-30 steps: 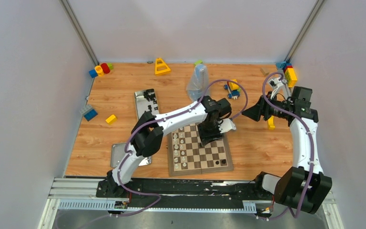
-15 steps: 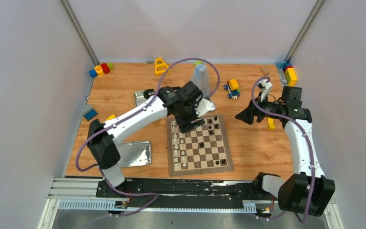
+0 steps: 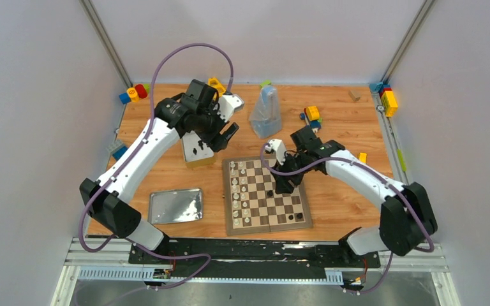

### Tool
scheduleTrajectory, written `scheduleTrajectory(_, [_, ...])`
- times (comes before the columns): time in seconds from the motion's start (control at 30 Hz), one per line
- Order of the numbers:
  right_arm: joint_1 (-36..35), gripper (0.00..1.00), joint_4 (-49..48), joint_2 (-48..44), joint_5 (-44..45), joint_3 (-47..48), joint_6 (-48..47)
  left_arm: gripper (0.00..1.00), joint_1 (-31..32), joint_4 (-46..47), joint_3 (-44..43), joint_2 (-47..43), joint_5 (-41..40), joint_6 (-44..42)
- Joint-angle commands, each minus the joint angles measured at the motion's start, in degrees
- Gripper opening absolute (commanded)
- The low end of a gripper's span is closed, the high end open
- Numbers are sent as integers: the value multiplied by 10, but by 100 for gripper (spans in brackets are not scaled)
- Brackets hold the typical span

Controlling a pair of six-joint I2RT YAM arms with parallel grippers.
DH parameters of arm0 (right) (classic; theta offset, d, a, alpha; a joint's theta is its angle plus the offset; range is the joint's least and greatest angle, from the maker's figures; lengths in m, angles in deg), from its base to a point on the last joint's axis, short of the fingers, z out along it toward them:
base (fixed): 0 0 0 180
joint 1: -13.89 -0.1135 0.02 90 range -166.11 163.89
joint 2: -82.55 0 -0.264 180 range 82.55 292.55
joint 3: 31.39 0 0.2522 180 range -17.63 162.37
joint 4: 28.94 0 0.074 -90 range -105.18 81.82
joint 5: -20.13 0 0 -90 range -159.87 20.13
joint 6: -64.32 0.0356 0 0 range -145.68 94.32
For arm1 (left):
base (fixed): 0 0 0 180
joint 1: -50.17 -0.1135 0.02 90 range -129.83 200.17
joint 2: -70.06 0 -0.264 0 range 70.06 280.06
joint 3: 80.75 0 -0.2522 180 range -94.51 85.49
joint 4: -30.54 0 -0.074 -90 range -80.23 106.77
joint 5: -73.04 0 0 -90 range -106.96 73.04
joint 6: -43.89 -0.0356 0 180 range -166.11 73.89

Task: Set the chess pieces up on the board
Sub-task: Pick up the chess piece from the chessboard.

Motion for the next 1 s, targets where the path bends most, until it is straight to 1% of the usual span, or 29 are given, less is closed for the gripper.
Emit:
scheduleTrajectory(0.0, [-50, 56, -23, 57, 76, 34, -20, 84, -18, 17, -3, -27, 36, 14])
scheduleTrajectory(0.2, [-78, 54, -38, 119, 92, 56, -23, 85, -30, 18, -2, -32, 43, 13])
scheduleTrajectory(0.37, [-88, 51, -42, 143, 97, 70, -24, 85, -36, 20, 3, -36, 45, 11])
scheduleTrajectory(0.43, [-91, 48, -42, 150, 95, 74, -24, 85, -39, 20, 3, -37, 46, 10])
scheduleTrajectory(0.5, [-95, 43, -42, 154, 95, 76, -25, 85, -41, 20, 3, -36, 47, 10])
scheduleTrajectory(0.67, [-98, 25, -29, 155, 97, 78, -28, 85, -45, 20, 1, -37, 49, 9])
scheduleTrajectory(0.83, [-97, 6, -7, 120, 115, 76, -35, 85, -48, 20, 2, -37, 50, 8])
scheduleTrajectory(0.9, [-93, 2, -2, 98, 122, 72, -34, 85, -49, 21, 5, -37, 50, 8])
scheduleTrajectory(0.97, [-87, 1, 3, 75, 128, 66, -33, 85, -50, 23, 8, -38, 49, 7])
